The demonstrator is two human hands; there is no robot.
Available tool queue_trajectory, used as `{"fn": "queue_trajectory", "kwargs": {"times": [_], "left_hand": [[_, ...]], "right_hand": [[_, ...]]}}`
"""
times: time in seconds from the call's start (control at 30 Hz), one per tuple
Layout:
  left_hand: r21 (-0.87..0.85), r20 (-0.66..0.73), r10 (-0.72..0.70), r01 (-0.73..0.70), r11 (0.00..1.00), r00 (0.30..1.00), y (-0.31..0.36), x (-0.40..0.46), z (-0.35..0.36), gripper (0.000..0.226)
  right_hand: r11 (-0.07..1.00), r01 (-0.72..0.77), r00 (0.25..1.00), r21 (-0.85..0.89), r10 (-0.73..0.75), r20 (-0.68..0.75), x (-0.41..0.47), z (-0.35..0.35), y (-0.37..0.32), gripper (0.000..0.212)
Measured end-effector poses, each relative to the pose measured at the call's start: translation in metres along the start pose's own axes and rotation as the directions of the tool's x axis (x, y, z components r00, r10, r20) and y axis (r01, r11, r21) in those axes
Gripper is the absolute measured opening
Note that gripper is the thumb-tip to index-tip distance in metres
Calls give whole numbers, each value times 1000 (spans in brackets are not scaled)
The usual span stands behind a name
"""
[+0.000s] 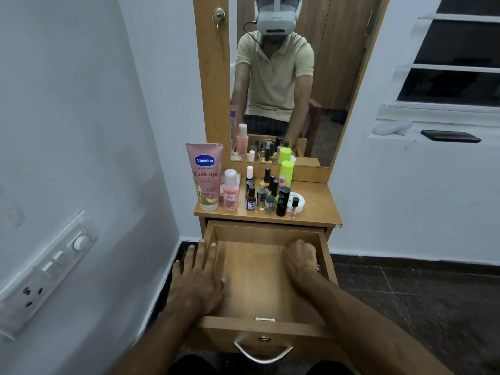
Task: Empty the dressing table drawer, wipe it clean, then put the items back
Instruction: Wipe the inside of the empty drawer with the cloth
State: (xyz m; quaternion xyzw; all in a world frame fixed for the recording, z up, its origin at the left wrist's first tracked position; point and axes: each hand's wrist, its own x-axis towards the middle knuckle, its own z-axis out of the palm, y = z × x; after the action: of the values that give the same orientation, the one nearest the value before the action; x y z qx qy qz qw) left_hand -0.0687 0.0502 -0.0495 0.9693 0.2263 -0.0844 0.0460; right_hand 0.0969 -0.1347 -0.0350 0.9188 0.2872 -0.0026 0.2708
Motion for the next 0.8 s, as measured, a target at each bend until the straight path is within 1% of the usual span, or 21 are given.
{"fn": "queue_trajectory", "kwargs": {"times": [0.07, 0.13, 0.27, 0.37, 0.4, 0.47, 0.57, 0.67, 0.7, 0.8], "left_hand": [[-2, 4, 0, 0, 1000, 1000, 0, -1, -1, 86], [-4, 5, 2, -2, 1000, 1000, 0, -2, -3, 86], [-15, 12, 4, -4, 1000, 1000, 0, -4, -6, 85], [-25, 25, 0, 1, 1000, 1000, 1, -4, -7, 84], [-23, 25, -2, 2, 1000, 1000, 1, -4, -7, 83], [-17, 15, 1, -1, 1000, 1000, 1, -5, -7, 82], [-13, 12, 3, -3, 1000, 1000, 2, -5, -7, 82], [16, 6, -2, 2, 1000, 1000, 2, -5, -6, 83], [24, 3, 0, 0, 1000, 1000, 3, -5, -6, 83], [9, -9, 13, -12, 1000, 1000, 4, -5, -4, 82]], "right_hand": [[1000, 7, 1000, -2, -7, -23, -1, 4, 4, 10], [999, 14, 1000, -30, -14, 9, 1, 4, 4, 12], [992, 39, 991, -117, -24, 131, 12, -3, 0, 16], [982, 52, 968, -181, -5, 250, 17, -14, 1, 12], [981, 48, 959, -189, 7, 284, 18, -16, 1, 14], [982, 33, 939, -187, 34, 341, 21, -22, 2, 17], [995, 18, 912, -102, 25, 410, 25, -29, 3, 14], [998, -5, 922, -55, 26, 387, 22, -25, 0, 18], [999, -17, 939, -43, 31, 342, 21, -21, -1, 17], [999, -36, 990, -9, 37, 139, 19, -8, 2, 13]]}}
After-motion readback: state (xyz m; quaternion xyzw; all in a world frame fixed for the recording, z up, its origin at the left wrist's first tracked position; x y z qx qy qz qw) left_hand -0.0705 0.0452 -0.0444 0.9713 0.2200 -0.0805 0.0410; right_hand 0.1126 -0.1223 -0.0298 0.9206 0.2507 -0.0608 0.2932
